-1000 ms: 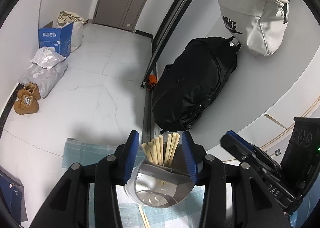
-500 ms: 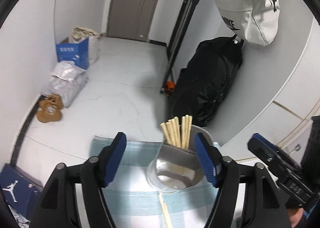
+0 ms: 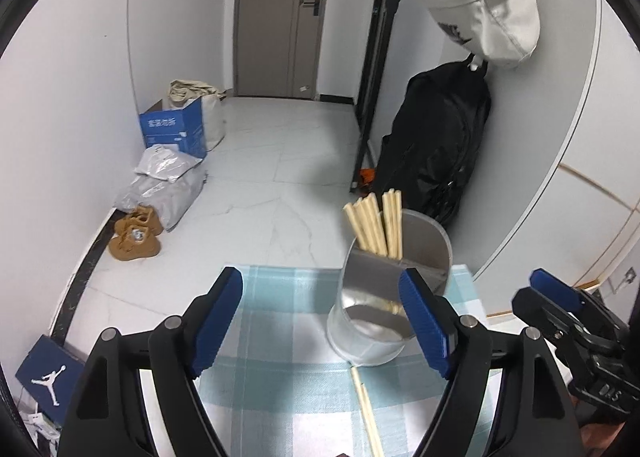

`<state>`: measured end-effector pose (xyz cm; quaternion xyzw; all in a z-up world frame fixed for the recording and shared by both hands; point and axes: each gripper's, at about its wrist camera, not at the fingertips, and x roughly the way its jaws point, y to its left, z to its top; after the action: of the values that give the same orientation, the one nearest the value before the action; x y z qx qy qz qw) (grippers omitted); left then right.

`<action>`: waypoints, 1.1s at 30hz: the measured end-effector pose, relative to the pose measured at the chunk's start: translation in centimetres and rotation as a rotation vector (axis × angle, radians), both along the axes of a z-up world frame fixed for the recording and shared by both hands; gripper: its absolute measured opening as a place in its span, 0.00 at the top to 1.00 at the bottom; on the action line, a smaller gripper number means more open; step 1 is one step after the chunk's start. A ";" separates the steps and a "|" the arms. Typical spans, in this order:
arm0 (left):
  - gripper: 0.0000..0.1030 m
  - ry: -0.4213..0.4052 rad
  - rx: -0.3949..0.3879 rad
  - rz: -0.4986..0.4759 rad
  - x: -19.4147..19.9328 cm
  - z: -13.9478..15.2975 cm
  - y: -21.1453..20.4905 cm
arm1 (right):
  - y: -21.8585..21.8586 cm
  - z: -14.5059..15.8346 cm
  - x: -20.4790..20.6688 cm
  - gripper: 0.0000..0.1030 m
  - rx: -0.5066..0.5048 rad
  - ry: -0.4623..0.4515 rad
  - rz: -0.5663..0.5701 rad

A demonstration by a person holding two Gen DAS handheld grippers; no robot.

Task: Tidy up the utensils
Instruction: 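Open the right tool over the holder while the left tool withdraws, then lower both open tools to the last chopsticks on the cloth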

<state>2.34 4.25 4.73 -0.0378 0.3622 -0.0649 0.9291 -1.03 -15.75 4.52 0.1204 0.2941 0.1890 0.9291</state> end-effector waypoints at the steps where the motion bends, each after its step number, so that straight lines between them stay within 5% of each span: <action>1: 0.25 0.002 0.000 0.000 -0.2 -0.3 0.0 | 0.1 -0.3 -0.3 0.26 -0.004 0.002 0.000; 21: 0.24 0.140 0.030 0.063 -1.5 -8.9 1.4 | 1.8 -9.0 -2.6 0.25 -0.070 0.169 0.038; 25: 0.24 0.164 0.035 0.056 -1.5 -9.5 1.5 | 2.8 -10.7 -2.3 0.43 -0.108 0.230 0.065; 33: 0.24 0.205 -0.008 0.085 -1.1 -10.1 3.5 | 5.5 -14.9 -0.7 0.62 -0.162 0.411 0.160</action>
<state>1.23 7.74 -5.39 -0.0632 0.4533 -0.0227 0.8888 -1.72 -10.26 -10.43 0.0576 0.5001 0.2092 0.8383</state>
